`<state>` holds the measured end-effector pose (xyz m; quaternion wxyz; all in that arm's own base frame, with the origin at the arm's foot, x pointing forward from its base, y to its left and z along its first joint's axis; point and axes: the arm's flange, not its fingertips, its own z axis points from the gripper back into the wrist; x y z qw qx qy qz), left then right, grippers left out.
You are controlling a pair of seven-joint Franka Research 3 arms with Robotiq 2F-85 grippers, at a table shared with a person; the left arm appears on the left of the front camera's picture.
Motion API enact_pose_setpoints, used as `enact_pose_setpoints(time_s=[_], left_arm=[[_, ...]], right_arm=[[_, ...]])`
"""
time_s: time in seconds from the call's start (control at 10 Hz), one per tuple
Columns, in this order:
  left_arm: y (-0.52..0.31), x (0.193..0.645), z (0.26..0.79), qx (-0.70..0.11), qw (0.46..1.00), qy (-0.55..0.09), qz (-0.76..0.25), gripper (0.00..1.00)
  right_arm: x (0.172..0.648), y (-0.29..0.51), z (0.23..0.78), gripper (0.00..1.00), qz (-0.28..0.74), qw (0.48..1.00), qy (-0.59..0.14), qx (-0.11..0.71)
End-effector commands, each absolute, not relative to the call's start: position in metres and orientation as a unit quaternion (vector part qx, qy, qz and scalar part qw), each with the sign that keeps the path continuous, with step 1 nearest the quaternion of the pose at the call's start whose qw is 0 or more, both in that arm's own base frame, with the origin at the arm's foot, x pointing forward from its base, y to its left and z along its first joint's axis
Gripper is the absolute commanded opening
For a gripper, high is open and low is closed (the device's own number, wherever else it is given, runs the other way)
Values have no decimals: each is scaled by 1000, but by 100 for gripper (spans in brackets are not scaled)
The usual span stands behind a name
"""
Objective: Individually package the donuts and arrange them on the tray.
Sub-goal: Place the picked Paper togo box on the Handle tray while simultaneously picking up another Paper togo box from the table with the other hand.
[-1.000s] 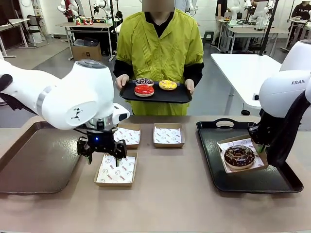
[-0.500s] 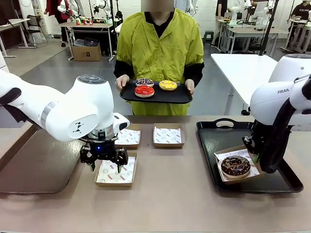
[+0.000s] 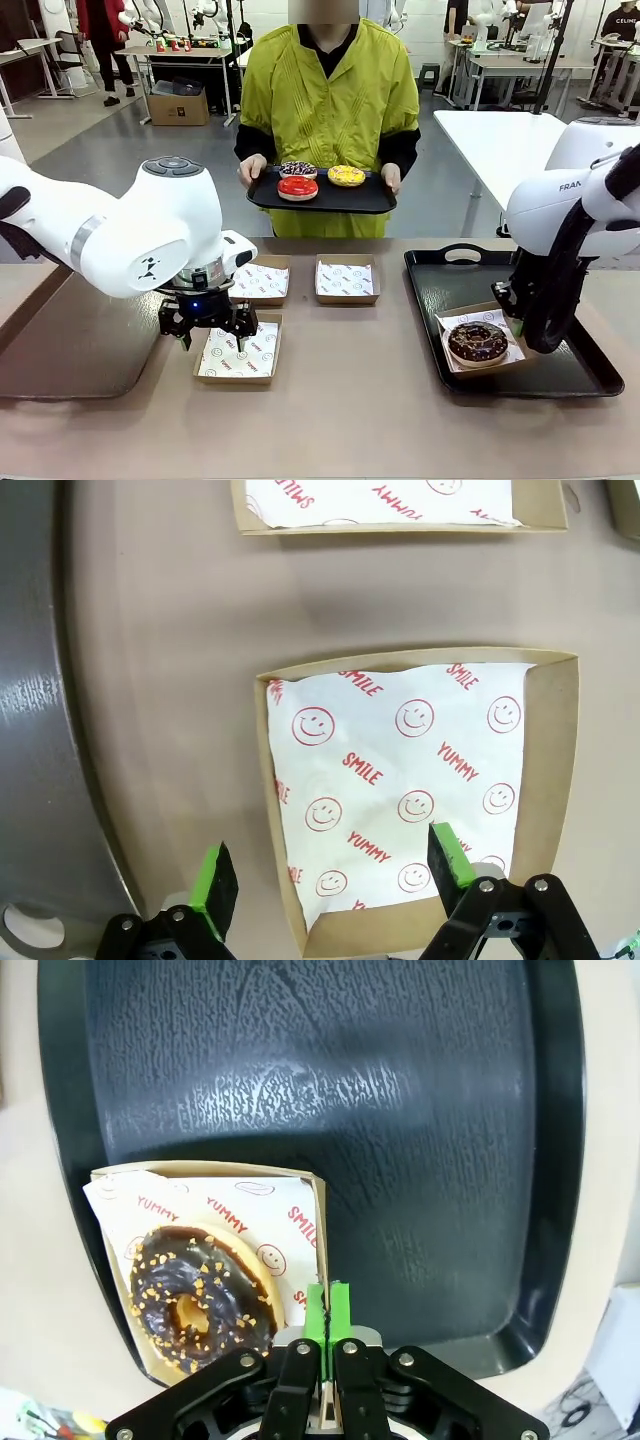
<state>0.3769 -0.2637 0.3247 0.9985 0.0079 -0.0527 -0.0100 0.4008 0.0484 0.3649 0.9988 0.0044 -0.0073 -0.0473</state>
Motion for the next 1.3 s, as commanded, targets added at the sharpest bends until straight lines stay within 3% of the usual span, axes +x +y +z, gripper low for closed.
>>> enact_pose_setpoints(time_s=[0.0, 0.4, 0.5, 0.6, 0.7, 0.8, 0.9, 1.0, 1.2], left_arm=[[-256, 376, 323, 2, 998, -60, -11, 100], [-251, 379, 323, -13, 999, -52, -4, 100], [-251, 379, 323, -20, 999, -48, -3, 100], [-251, 381, 323, -33, 999, -40, -4, 42], [-251, 382, 324, -35, 999, -38, -2, 42], [-250, 382, 324, -34, 999, -38, -1, 0], [-249, 382, 325, -33, 999, -38, -1, 41], [-249, 383, 325, -34, 999, -36, 0, 0], [-249, 384, 324, -34, 999, -33, 1, 0]], right_arm=[[405, 55, 364, 1, -56, 998, -11, 19], [404, 56, 364, 1, -49, 998, -19, 32], [404, 56, 365, 61, -41, 998, -16, 39], [404, 55, 365, 61, -39, 998, -15, 40], [404, 55, 366, 100, -42, 998, -16, 43], [404, 54, 367, 64, -42, 998, -17, 43], [404, 54, 367, 100, -44, 998, -18, 45], [403, 53, 368, 100, -44, 998, -18, 46], [403, 52, 369, 100, -47, 997, -20, 50]])
